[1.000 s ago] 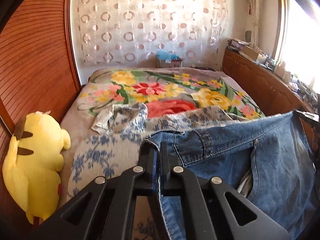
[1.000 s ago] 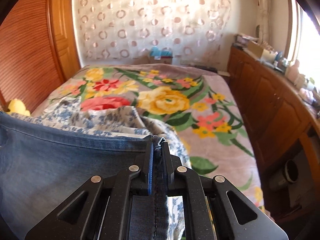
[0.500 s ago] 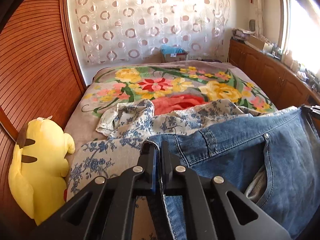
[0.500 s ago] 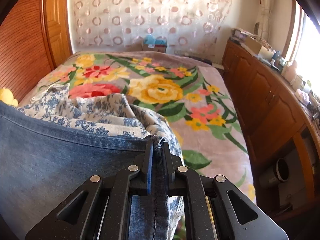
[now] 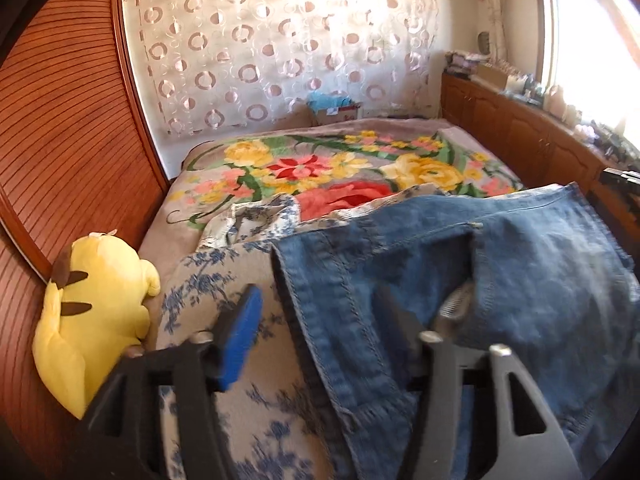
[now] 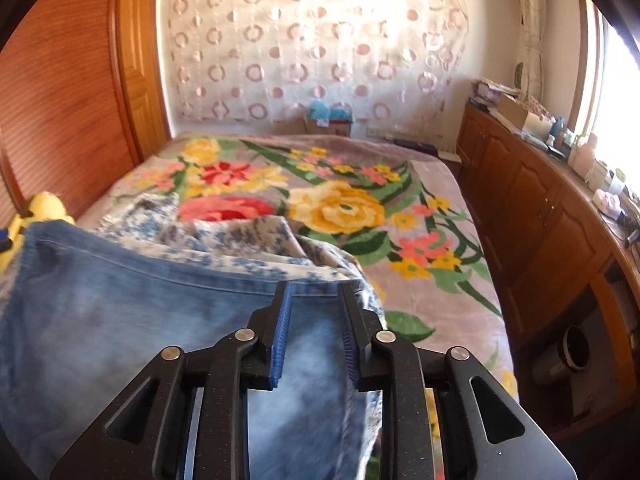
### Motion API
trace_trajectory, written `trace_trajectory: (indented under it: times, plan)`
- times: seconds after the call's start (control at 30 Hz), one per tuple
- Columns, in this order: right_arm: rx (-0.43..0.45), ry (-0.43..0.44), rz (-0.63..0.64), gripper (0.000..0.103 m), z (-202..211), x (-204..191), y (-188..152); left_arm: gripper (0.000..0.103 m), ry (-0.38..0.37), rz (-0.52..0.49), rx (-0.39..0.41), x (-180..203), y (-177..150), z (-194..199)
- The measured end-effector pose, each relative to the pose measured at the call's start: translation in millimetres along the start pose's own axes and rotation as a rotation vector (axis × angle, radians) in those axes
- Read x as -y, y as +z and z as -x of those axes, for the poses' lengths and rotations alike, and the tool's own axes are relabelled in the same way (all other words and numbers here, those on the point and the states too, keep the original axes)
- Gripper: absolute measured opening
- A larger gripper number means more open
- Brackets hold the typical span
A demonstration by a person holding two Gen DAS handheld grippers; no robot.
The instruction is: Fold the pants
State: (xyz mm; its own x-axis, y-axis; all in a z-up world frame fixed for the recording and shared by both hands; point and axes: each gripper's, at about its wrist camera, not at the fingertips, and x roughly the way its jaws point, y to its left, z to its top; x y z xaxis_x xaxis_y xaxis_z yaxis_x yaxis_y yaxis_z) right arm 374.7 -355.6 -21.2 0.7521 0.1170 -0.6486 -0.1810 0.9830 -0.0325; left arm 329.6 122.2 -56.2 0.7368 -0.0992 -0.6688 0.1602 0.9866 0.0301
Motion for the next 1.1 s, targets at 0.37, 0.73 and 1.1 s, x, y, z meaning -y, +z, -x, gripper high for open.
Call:
trace_trajectory:
  times: [0.37, 0.73, 1.1]
  plan:
    - [0.043, 0.057, 0.026, 0.039, 91.2, -43.3, -49.0, 0.068, -0.07, -0.026, 0.031, 37.8, -38.8, 63.2]
    - [-0.001, 0.064, -0.001, 0.047, 164.9, -72.5, -155.0, 0.068, -0.119, -0.051, 0.001, 73.2, -103.0, 109.5]
    - [-0.034, 0.076, -0.058, 0.054, 211.6, -80.2, -224.0, 0.068, -0.087, -0.001, -0.002, 69.4, -163.2, 156.6]
